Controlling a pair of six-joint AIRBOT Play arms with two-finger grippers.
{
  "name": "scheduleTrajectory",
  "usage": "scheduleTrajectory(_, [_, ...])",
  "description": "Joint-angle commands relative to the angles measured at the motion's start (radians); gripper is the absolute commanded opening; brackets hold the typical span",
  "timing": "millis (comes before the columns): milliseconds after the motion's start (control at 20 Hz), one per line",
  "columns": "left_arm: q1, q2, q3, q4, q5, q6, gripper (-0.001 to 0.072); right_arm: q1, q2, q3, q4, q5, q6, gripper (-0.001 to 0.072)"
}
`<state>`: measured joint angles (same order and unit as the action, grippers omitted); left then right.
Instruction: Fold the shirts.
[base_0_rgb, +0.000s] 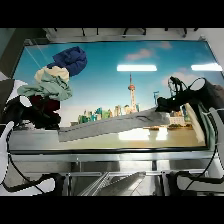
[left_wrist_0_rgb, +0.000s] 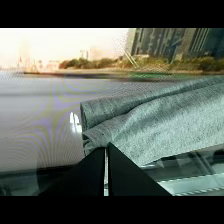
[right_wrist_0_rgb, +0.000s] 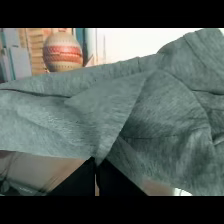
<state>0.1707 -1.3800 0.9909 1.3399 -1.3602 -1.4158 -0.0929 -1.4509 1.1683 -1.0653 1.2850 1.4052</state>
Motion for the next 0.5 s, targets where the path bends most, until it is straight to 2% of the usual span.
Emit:
scheduleTrajectory(0, [-0.001,-0.005,-0.046,0.003,0.003,0.002,0.0012,0.003,-0.034,-0.048,-0.020,-0.053,0.006,0.0024])
scheduleTrajectory(250, [0.028,0.034,-0.095,-0.008,0.016,0.002,0.0013,-0.008,-0.056,-0.048,-0.011,-0.027,-0.014,0.0037])
scheduleTrajectory(300, [0.038,0.053,-0.096,-0.007,0.018,0.002,0.0012,-0.017,-0.056,-0.047,-0.002,0.009,-0.023,0.0204])
scheduleTrajectory(350, [0.049,0.071,-0.095,-0.007,0.016,0.002,0.0016,-0.032,-0.056,-0.041,0.002,0.054,-0.022,0.0653])
scheduleTrajectory(400, [0.062,0.095,-0.094,-0.008,0.014,0.002,0.0237,-0.054,-0.056,-0.030,0.005,0.102,-0.034,0.0702])
scheduleTrajectory(450, [0.073,0.120,-0.094,-0.008,0.013,0.001,0.0532,-0.084,-0.056,-0.008,0.007,0.159,-0.053,0.0702])
